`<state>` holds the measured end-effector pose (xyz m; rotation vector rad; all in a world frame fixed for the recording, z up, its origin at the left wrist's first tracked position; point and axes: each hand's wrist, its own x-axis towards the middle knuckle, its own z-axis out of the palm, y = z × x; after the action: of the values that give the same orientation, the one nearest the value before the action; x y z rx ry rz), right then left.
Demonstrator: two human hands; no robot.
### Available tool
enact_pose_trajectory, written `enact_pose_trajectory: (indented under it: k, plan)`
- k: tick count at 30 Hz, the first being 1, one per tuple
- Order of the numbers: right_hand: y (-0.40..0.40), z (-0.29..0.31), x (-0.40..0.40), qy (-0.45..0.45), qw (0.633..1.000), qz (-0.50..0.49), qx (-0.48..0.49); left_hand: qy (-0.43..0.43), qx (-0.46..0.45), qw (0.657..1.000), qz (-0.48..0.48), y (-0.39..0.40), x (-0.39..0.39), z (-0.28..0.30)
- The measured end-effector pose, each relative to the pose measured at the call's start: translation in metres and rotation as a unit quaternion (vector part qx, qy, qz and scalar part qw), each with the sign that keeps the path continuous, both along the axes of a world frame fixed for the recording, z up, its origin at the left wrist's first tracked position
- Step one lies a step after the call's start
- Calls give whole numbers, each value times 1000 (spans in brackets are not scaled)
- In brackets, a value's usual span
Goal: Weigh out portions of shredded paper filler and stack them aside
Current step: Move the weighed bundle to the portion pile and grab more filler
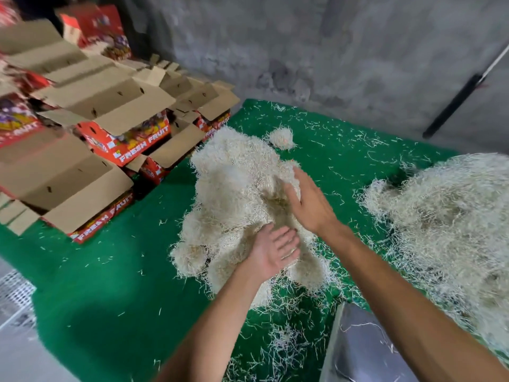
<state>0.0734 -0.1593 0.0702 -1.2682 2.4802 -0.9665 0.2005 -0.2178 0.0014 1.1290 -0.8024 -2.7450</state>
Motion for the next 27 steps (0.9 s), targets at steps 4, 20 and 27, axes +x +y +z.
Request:
enact_pose_trajectory:
  k: [4,20,27]
  plan:
    - [75,-24,17,-76,996,-34,-7,2,-85,994,-73,30,-17,3]
    - [357,-98,-53,-104,952,-289,22,36,-216,928,-302,220,-165,-19]
    - [346,-135,-155,-81,967,-231,75,6,-264,915,-306,233,-257,-42]
